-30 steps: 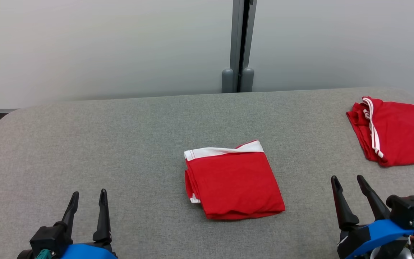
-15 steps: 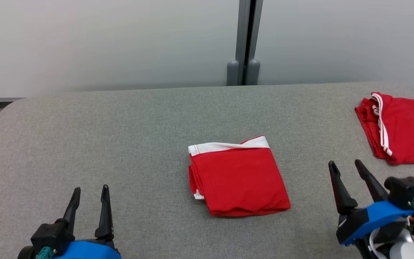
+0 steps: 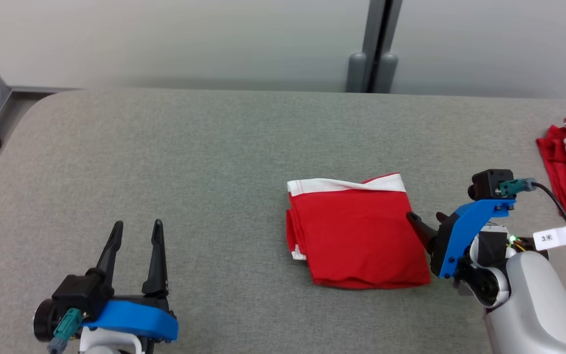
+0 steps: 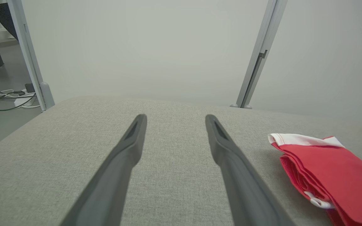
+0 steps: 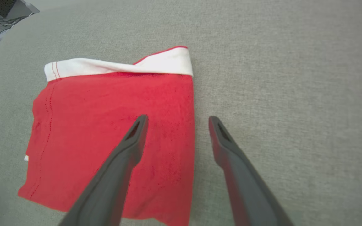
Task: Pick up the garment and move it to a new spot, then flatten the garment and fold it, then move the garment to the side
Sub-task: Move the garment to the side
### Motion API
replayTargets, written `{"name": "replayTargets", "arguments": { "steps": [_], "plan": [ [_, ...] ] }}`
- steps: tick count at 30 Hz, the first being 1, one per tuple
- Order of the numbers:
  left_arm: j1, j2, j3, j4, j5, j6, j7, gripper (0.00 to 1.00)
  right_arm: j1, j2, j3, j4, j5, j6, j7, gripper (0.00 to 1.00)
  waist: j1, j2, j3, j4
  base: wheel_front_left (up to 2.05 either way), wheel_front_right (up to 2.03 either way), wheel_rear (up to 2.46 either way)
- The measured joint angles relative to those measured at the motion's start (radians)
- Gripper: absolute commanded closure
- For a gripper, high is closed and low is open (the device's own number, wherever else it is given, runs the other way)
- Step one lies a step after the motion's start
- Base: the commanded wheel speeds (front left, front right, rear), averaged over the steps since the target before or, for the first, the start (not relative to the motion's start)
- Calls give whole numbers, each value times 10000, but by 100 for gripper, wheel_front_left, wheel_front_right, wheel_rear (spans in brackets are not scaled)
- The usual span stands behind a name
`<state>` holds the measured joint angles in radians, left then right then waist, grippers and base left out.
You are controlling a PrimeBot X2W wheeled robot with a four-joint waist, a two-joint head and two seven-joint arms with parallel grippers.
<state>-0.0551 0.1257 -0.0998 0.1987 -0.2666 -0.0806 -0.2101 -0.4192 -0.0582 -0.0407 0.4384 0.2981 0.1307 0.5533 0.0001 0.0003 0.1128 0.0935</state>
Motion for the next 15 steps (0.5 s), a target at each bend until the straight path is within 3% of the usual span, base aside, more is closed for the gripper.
{"name": "replayTargets", "arguments": {
  "steps": [8,15],
  "plan": [
    [-544,-2,-368,174,35,-104,-21,0,-910,-10,-326,2303,-213,0,-267,0,0,0,409,598,0,0,0],
    [-739,31,-460,506,23,-171,-153,0,-1376,4,-500,3515,-355,4,-307,0,-1,-2,542,762,0,0,0]
  ]
}}
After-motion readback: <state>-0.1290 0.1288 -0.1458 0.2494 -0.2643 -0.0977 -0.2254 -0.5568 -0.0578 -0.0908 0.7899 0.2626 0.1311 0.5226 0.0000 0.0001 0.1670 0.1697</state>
